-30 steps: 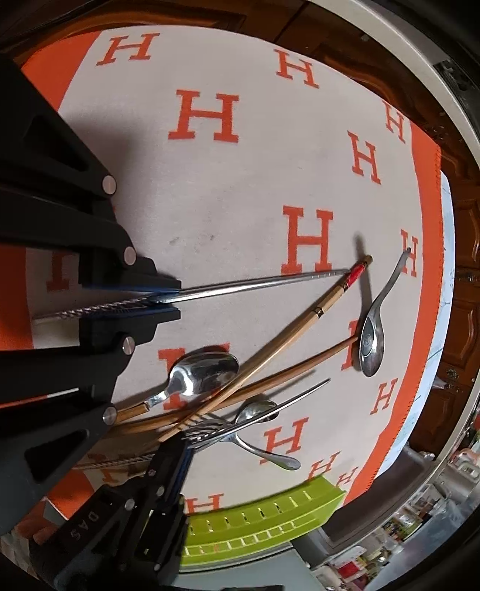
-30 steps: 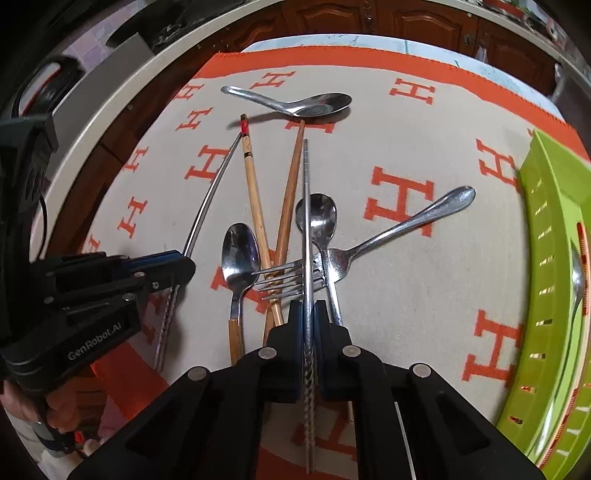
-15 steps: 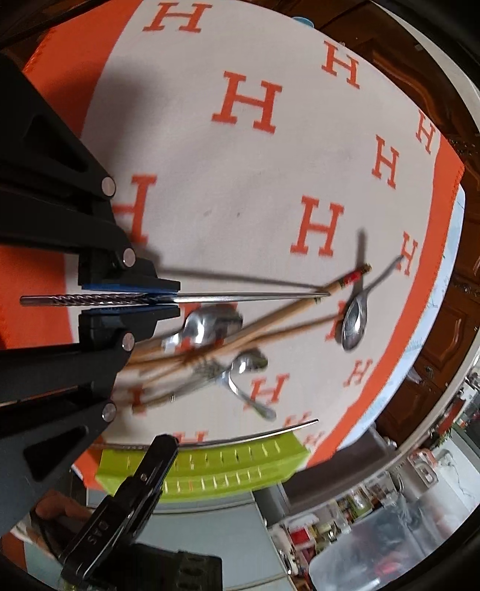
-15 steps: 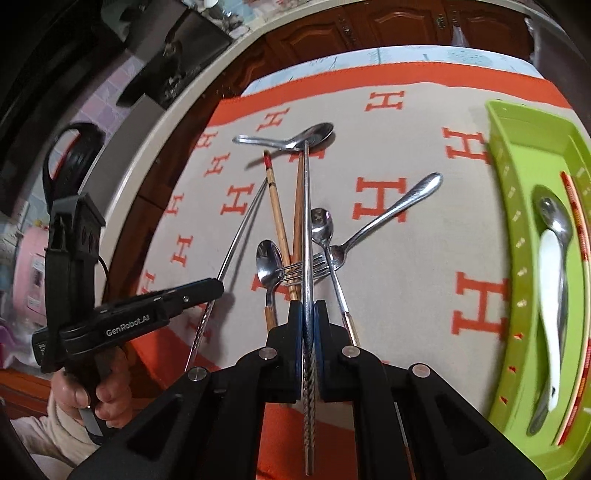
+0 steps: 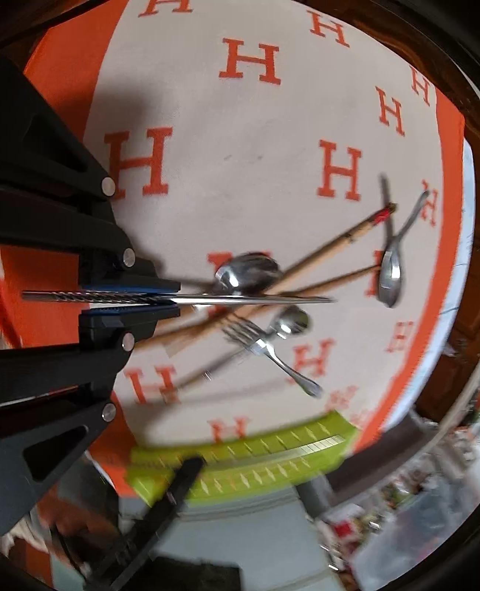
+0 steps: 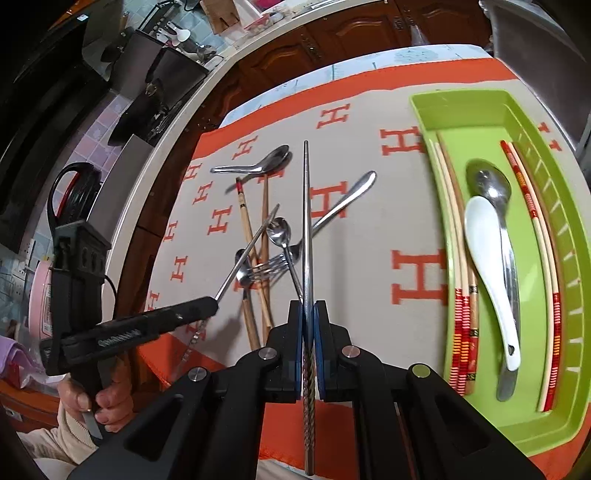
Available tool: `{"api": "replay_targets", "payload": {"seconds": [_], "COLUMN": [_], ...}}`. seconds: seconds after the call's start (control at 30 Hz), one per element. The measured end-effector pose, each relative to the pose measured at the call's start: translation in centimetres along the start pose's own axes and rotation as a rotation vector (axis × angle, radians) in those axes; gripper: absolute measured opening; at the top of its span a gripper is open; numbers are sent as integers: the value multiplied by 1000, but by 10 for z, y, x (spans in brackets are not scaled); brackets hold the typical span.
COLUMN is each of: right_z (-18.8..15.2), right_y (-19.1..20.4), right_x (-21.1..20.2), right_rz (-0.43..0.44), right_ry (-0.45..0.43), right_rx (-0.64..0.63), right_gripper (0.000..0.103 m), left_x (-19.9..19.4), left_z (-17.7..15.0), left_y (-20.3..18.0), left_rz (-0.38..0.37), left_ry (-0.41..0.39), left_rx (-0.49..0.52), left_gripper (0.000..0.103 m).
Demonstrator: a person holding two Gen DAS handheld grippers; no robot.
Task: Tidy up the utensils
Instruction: 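Carry the metal chopstick with the left gripper to the tray while the right carries its own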
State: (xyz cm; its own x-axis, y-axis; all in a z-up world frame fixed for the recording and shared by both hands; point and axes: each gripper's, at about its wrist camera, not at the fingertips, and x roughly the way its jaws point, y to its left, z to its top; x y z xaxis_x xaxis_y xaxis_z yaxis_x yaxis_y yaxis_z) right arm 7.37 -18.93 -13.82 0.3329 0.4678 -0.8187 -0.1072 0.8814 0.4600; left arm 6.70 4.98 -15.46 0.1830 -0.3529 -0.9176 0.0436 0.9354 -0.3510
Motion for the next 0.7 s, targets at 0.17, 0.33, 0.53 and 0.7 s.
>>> {"api": "replay_targets", "payload": {"seconds": [0.17,0.33,0.53,0.7], "right_z": [-4,-5,-3,-4], "right_y": [-4,-1,2,-2], "right_x": [-2,3,7,9], "right_rz": [0,1,5,8], "right_ry": [1,5,9,6], "right_rx": [-2,-7,-12,1], "right_gripper": [5,5,5,5], "left_x": [14,21,45,50], "left_z": [-4,2,22,38], "left_y": [-6,-22,-47,-45], "left_rz": [124,225,379,318], "left_ry": [56,93,204,246], "left_rx": [113,207,305,263], "left_gripper": [4,7,91,72]}}
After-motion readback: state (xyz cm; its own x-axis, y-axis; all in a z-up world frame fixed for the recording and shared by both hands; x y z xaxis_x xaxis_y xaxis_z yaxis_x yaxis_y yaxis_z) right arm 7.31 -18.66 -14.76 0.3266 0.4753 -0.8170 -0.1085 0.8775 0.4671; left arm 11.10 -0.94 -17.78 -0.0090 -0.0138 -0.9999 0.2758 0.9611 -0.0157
